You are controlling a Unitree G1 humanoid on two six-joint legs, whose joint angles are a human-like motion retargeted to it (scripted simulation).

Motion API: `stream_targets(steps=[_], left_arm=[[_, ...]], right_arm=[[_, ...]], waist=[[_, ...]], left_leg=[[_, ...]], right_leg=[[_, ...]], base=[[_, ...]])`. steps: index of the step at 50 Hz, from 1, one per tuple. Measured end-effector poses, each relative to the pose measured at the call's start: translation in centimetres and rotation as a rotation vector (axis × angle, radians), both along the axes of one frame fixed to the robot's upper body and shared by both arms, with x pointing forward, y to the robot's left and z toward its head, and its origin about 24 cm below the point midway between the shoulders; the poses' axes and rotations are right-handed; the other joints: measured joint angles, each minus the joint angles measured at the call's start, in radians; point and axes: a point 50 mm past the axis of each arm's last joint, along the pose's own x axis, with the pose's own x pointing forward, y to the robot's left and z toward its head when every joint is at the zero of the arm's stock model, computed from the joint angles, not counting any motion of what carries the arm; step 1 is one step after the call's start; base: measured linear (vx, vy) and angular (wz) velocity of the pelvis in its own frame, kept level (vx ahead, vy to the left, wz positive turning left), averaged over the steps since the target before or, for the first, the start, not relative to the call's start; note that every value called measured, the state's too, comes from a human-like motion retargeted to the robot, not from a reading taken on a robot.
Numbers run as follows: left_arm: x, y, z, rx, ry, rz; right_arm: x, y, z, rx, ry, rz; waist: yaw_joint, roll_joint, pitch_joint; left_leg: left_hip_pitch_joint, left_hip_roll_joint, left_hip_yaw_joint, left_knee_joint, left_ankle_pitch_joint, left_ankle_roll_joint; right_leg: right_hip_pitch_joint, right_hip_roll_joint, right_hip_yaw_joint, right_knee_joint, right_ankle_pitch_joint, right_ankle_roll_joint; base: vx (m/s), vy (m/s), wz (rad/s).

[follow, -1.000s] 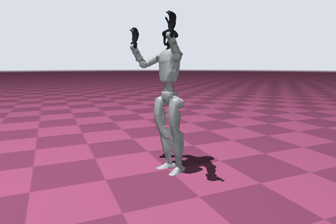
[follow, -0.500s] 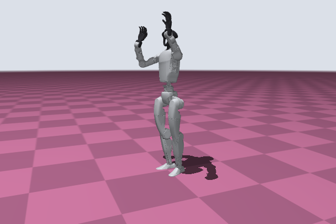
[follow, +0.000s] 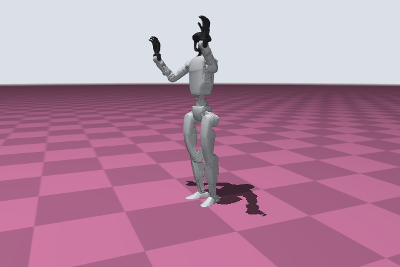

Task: Upper body actions

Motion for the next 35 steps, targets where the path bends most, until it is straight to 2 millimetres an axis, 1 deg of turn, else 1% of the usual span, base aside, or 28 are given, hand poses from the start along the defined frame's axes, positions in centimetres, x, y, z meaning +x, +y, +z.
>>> stream_targets(steps=[2,4,5,7,8,10,12,14,16,17,18,19,20,21,22,23,24,25,26,27,28,30,32,33,34,35], left_arm=[[-0.6,2.2,-2.5,-0.109,0.038,0.035],[-1.6,4.2,-5.4,-0.212,0.092,0.075],[-2.2,5.1,-6.9,-0.262,0.12,0.095],[-3.4,6.4,-10.6,-0.357,0.184,0.132],[-4.0,6.8,-12.7,-0.405,0.217,0.143],[-4.8,7.0,-17.2,-0.505,0.305,0.128],[-5.1,6.2,-22.3,-0.633,0.421,0.064],[-5.5,4.8,-27.8,-0.805,0.555,0.007],[-6.3,2.6,-33.6,-1.008,0.721,-0.029],[-6.9,1.3,-36.5,-1.112,0.82,-0.04],[-7.8,-0.2,-39.2,-1.219,0.932,-0.045],[-8.9,-1.7,-41.7,-1.32,1.045,-0.045],[-10.1,-3.3,-43.8,-1.418,1.158,-0.045],[-12.0,-5.6,-46.5,-1.562,1.324,-0.033],[-14.2,-8.0,-48.6,-1.704,1.492,-0.031],[-16.5,-10.3,-50.1,-1.846,1.661,-0.045],[-19.0,-12.5,-51.1,-2.002,1.844,-0.098],[-21.7,-14.7,-51.4,-2.176,2.021,-0.169],[-24.1,-16.5,-51.2,2.243,-2.1,0.231],[-26.3,-18.1,-50.8,2.107,-1.962,0.247],[-28.0,-19.8,-50.5,2.021,-1.878,0.243],[-30.0,-23.0,-50.3,1.994,-1.818,0.21],[-31.0,-25.3,-50.4,2.175,-1.799,0.04],[-30.9,-26.0,-50.5,2.308,-1.741,-0.027],[-30.2,-26.3,-50.8,2.48,-1.645,-0.035],[-29.2,-26.3,-51.2,2.671,-1.519,-0.02]], right_arm=[[0.4,-1.7,-2.2,0.087,0.089,0.004],[0.6,-2.9,-4.8,0.153,0.177,0.016],[0.5,-3.4,-6.2,0.179,0.223,0.021],[0.5,-4.1,-9.5,0.214,0.339,0.013],[0.5,-4.3,-11.5,0.228,0.409,0.004],[0.3,-4.3,-16.0,0.239,0.611,-0.012],[-0.1,-4.0,-21.7,0.293,0.9,-0.007],[-1.3,-3.2,-28.3,0.396,1.232,0.02],[-3.7,-1.9,-35.0,0.525,1.591,0.056],[-5.4,-1.1,-38.2,0.6,1.778,0.066],[-7.7,-0.2,-41.3,0.684,1.972,0.057],[-9.9,0.6,-43.7,0.744,2.149,0.044],[-12.2,1.5,-45.7,0.792,2.318,0.029],[-15.1,2.7,-47.6,0.821,2.504,-0.004],[-18.0,3.9,-48.9,0.828,2.664,-0.036],[-20.3,5.0,-49.7,0.804,2.772,-0.063],[-22.4,6.1,-50.3,0.76,2.858,-0.092],[-24.3,7.2,-50.6,0.701,2.933,-0.118],[-26.0,8.3,-50.8,0.667,2.991,-0.145],[-27.5,9.2,-50.8,0.646,3.029,-0.197],[-28.8,9.5,-50.6,0.654,3.029,-0.304],[-29.4,9.5,-50.4,0.828,2.925,-0.472],[-28.2,9.6,-50.7,1.134,2.821,-0.292],[-27.8,9.2,-50.7,1.245,2.771,-0.233],[-27.4,8.4,-50.7,1.359,2.7,-0.239],[-27.1,7.5,-50.6,1.475,2.617,-0.275]], waist=[[-0.003,0.0,0.009],[-0.005,0.0,0.017],[-0.006,0.001,0.021],[-0.008,0.003,0.027],[-0.007,0.004,0.029],[-0.003,0.004,0.034],[0.002,0.001,0.04],[0.004,-0.005,0.047],[0.004,-0.009,0.056],[0.005,-0.011,0.061],[0.005,-0.011,0.066],[0.006,-0.011,0.07],[0.007,-0.01,0.074],[0.009,-0.01,0.075],[0.01,-0.01,0.075],[0.01,-0.01,0.075],[0.01,-0.011,0.073],[0.009,-0.011,0.072],[0.007,-0.01,0.069],[0.012,-0.009,0.068],[0.029,-0.007,0.067],[-0.062,-0.013,0.054],[-0.205,-0.009,0.048],[-0.263,-0.003,0.046],[-0.266,0.001,0.045],[-0.242,0.003,0.045]], left_leg=[[0.001,0.001,0.0,0.0,0.0,0.0],[0.001,0.002,0.002,-0.001,0.001,0.0],[0.001,0.003,0.004,-0.001,0.001,0.0],[0.002,0.004,0.008,-0.002,0.001,-0.001],[0.003,0.005,0.01,-0.003,0.0,-0.001],[0.004,0.006,0.012,-0.003,0.0,-0.001],[0.006,0.006,0.011,-0.003,0.0,-0.001],[0.009,0.006,0.007,-0.002,0.001,0.0],[0.013,0.006,0.003,-0.001,0.002,0.0],[0.015,0.007,0.001,0.0,0.002,0.0],[0.017,0.008,0.001,0.0,0.002,0.0],[0.018,0.009,0.001,0.001,0.002,0.0],[0.018,0.01,0.001,0.001,0.001,0.0],[0.019,0.011,0.003,0.001,0.001,-0.001],[0.019,0.011,0.005,0.0,0.001,-0.001],[0.02,0.011,0.006,-0.001,0.0,-0.001],[0.02,0.011,0.007,-0.002,0.0,-0.002],[0.019,0.011,0.008,-0.003,0.0,-0.002],[0.018,0.012,0.008,-0.004,0.0,-0.002],[0.019,0.014,0.015,-0.006,-0.001,-0.002],[0.023,0.021,0.037,-0.008,-0.005,-0.004],[0.026,0.01,-0.041,0.004,-0.034,-0.015],[-0.03,0.005,-0.16,0.054,-0.034,-0.034],[-0.041,-0.002,-0.208,0.06,-0.031,-0.036],[-0.042,-0.003,-0.203,0.055,-0.027,-0.034],[-0.037,-0.001,-0.172,0.044,-0.024,-0.03]], right_leg=[[0.0,0.001,0.0,0.0,0.001,0.0],[-0.001,0.002,0.002,0.0,0.002,-0.001],[-0.002,0.003,0.004,0.0,0.002,-0.001],[-0.003,0.004,0.007,0.0,0.004,-0.002],[-0.004,0.004,0.009,0.0,0.005,-0.002],[-0.004,0.005,0.011,-0.001,0.006,-0.002],[-0.001,0.005,0.011,-0.001,0.006,-0.002],[0.005,0.005,0.008,-0.001,0.004,-0.002],[0.011,0.006,0.005,-0.001,0.003,-0.002],[0.014,0.007,0.004,0.0,0.003,-0.002],[0.017,0.008,0.004,0.0,0.002,-0.002],[0.018,0.008,0.004,0.0,0.002,-0.002],[0.018,0.009,0.004,0.0,0.003,-0.001],[0.017,0.01,0.006,-0.001,0.003,-0.002],[0.017,0.01,0.007,-0.001,0.004,-0.002],[0.016,0.01,0.008,-0.001,0.004,-0.002],[0.014,0.01,0.009,-0.001,0.004,-0.002],[0.012,0.01,0.01,-0.001,0.004,-0.002],[0.011,0.011,0.01,-0.001,0.004,-0.002],[0.008,0.012,0.017,0.0,0.004,-0.001],[0.003,0.012,0.039,0.006,0.003,0.003],[-0.004,-0.012,-0.045,0.016,-0.015,0.011],[-0.002,-0.055,-0.166,0.018,-0.02,0.029],[-0.001,-0.065,-0.211,0.015,-0.016,0.032],[-0.003,-0.062,-0.206,0.012,-0.014,0.03],[-0.006,-0.052,-0.177,0.008,-0.013,0.025]], base=[[0.0,0.0,0.0],[0.0,0.0,0.0],[0.0,0.0,0.0],[0.0,0.0,0.0],[0.0,0.0,0.0],[0.0,0.0,0.0],[0.0,0.0,0.0],[0.0,0.0,0.0],[0.0,0.0,0.0],[0.0,0.0,0.0],[0.0,0.0,0.0],[0.0,0.0,0.0],[0.0,0.0,0.0],[0.0,0.0,0.0],[0.0,0.0,0.0],[0.0,0.0,0.0],[0.05,-0.05,-0.07],[0.0,0.0,0.0],[0.0,0.0,0.0],[0.06,-0.04,-0.53],[0.05,-0.03,-0.06],[0.03,-0.02,1.71],[0.02,0.03,3.01],[0.02,0.05,1.76],[0.01,0.07,0.12],[-0.03,0.06,-1.82]])
